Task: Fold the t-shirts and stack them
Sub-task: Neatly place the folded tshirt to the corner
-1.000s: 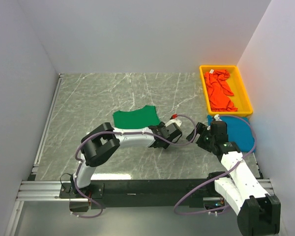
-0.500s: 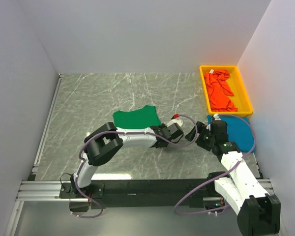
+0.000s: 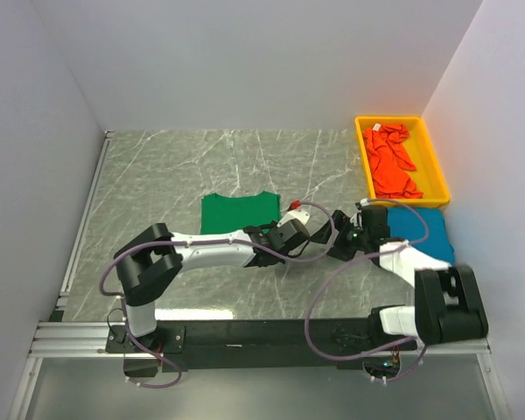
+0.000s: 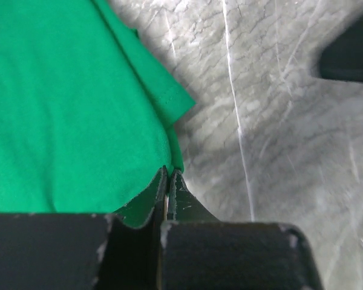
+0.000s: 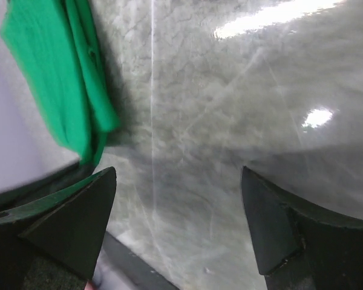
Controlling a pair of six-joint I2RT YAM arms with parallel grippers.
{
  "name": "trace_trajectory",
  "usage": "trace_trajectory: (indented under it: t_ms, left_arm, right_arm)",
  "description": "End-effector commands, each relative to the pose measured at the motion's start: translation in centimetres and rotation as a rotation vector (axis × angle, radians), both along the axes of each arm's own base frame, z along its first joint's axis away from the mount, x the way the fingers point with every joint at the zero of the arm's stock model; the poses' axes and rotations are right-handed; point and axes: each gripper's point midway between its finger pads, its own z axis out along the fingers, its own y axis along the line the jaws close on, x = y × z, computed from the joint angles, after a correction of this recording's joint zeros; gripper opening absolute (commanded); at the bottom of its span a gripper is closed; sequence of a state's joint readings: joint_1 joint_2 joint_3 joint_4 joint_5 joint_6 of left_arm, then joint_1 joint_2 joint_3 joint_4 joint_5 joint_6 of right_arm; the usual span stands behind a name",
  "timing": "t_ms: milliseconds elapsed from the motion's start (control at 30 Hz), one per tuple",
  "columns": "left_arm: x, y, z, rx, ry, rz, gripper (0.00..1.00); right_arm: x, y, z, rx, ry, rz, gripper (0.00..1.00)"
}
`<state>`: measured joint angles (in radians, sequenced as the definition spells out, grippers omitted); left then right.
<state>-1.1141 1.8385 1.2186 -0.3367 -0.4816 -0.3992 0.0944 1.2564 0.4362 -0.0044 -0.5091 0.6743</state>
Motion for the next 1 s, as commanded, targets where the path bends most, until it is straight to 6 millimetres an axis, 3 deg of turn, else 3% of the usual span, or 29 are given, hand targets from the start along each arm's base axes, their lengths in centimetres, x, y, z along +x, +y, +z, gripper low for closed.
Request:
trace_trajectory:
  t_ms: [0,300,433,567,700,900,967]
  left_arm:
    - [-0.6,-0.5,2.1,-0.109,0.006,0.014,0.01]
    - [-1.2,-0.7,3.6,-0.192,0.015,0.021,0.01]
    - [-1.3,-0.9,3.9,-0.221,0.017,0.030,0.01]
    - [-1.4,-1.6,4.2,-0.253,0.024,0.022,0.01]
    - [-1.9,-2.7,4.3,-0.290,0.052,-0.008,0.01]
    - [-2.7,-4.0,4.7,-0.347,0.090,-0.040,0.01]
    - [-2.8,-4.1,4.9,-0.356,0.096,-0.039,0.03]
  right_arm:
    - [3.1,2.9,1.5,0.142,-0.061,0.064,0.90]
    - [4.8,10.6,-1.9,0.207,0.091,0.189,0.87]
    - [3.5,14.2,-2.5,0.210,0.133,0.250,0.84]
    - [2.7,15.5,-3.1,0.166,0.153,0.266,0.82]
    - [3.0,15.6,-3.6,0.117,0.152,0.267,0.77]
    - [3.7,15.0,-4.3,0.027,0.141,0.278,0.62]
    - [3.5,14.5,-4.6,-0.010,0.143,0.290,0.50]
